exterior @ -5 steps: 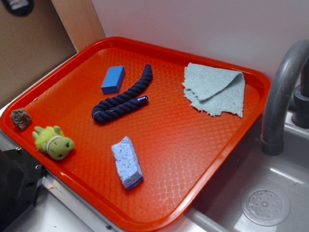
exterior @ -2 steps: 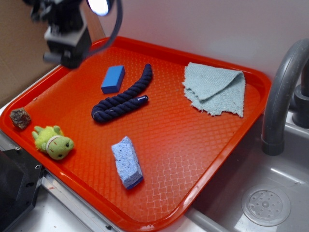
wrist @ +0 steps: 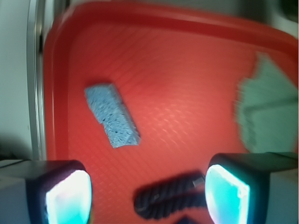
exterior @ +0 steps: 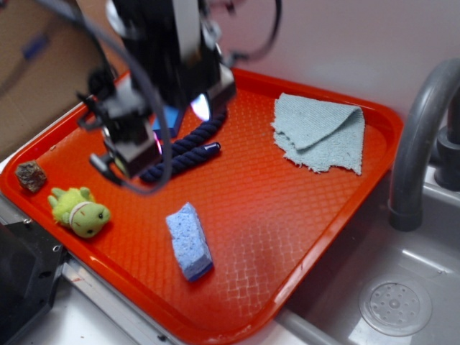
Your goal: Grab the blue sponge.
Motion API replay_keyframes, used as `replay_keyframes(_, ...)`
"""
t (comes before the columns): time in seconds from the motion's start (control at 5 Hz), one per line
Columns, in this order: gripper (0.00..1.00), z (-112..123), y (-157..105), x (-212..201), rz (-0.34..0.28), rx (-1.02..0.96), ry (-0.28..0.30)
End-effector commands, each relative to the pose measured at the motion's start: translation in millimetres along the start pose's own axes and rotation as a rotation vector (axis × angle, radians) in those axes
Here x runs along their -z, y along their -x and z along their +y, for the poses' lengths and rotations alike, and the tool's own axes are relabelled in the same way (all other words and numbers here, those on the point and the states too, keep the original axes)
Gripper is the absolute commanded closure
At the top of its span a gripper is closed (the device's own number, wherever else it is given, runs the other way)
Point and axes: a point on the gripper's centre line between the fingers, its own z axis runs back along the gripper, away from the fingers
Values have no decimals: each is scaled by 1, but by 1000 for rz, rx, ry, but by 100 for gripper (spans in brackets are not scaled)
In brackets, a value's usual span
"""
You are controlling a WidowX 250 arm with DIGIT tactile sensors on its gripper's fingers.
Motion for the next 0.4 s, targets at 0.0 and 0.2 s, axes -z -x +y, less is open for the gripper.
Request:
replay_keyframes(0.0,0,-28,-19,46,22,146,4)
replay_keyframes(0.2,0,-39,-23,67,53,156,19)
